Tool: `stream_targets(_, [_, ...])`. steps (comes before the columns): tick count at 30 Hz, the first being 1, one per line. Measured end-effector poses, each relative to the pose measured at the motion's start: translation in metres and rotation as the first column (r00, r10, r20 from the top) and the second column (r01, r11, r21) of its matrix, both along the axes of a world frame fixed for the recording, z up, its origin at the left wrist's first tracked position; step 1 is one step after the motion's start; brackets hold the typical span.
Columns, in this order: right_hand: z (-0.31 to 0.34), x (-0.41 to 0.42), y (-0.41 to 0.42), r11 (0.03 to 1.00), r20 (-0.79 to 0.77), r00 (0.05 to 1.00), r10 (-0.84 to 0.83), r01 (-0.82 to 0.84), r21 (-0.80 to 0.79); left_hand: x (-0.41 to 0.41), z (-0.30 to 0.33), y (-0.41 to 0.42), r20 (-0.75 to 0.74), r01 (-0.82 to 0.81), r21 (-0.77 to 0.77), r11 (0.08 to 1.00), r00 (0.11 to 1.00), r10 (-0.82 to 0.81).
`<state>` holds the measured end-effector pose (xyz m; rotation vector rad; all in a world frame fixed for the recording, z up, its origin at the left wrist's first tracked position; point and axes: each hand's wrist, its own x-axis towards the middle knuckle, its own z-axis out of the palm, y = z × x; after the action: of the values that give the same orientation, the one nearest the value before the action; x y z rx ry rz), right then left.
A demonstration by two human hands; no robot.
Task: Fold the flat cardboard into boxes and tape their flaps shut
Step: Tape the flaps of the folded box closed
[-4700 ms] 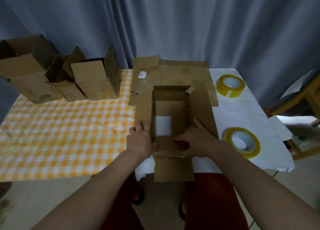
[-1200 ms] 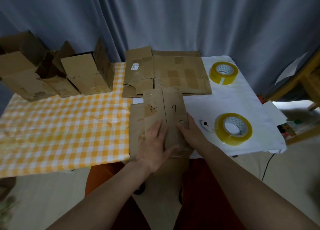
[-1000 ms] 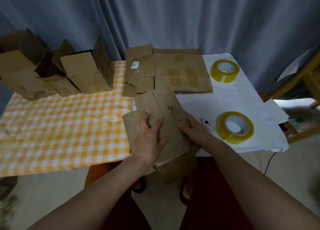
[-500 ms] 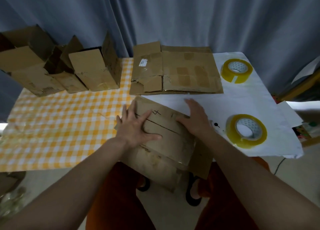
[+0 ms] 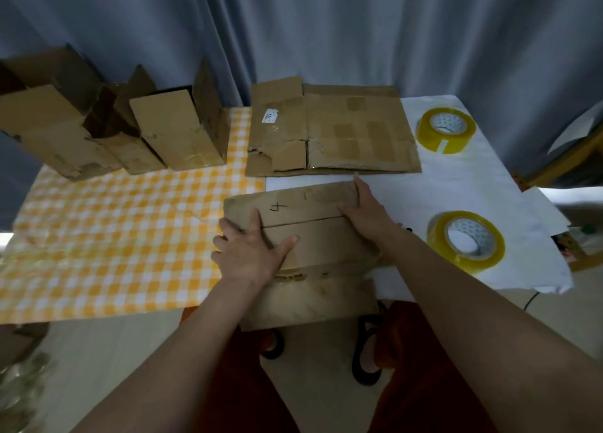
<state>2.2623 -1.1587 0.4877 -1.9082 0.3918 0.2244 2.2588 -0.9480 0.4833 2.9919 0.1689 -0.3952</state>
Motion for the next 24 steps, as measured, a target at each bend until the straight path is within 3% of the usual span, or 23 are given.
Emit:
stream_targets(5, [-0.024,-0.004,-0.002,0.992,0.079,0.997,-0.017,0.027,-0.127,-0.009,-0.013,-0.006,0.031,0.163,0.204,0.965,0.984,-0.173])
stream_targets(10, [-0.037,-0.011,-0.001,0.972,0.152,0.987,-0.055,0.088,-0.218,-0.023,-0.025,-0.030,0.014,0.586,0.136,0.799,0.805,-0.593])
stream_targets(14, [-0.042,-0.035,-0.005,0.956,0.206,0.977,-0.051,0.108,-0.273,-0.012,-0.028,-0.041,-0.020,0.602,0.147,0.785,0.795,-0.606])
stream_targets(16, [-0.044,-0.048,-0.015,0.893,0.258,0.964,-0.063,0.170,-0.418,-0.010,-0.026,-0.046,-0.035,0.593,0.151,0.791,0.803,-0.595])
stream_targets(19, [-0.047,-0.060,-0.042,0.662,0.239,0.964,-0.115,0.254,-0.705,-0.014,-0.024,-0.058,-0.036,0.596,0.175,0.784,0.799,-0.600])
stream_targets(22, [-0.051,-0.074,-0.068,0.471,0.011,0.964,-0.265,0.140,-0.871,-0.015,-0.018,-0.066,-0.073,0.604,0.190,0.774,0.795,-0.602])
stream_targets(24, [-0.056,-0.085,-0.080,0.483,-0.153,0.925,-0.347,0.036,-0.875,-0.014,-0.015,-0.067,-0.092,0.603,0.184,0.776,0.797,-0.597])
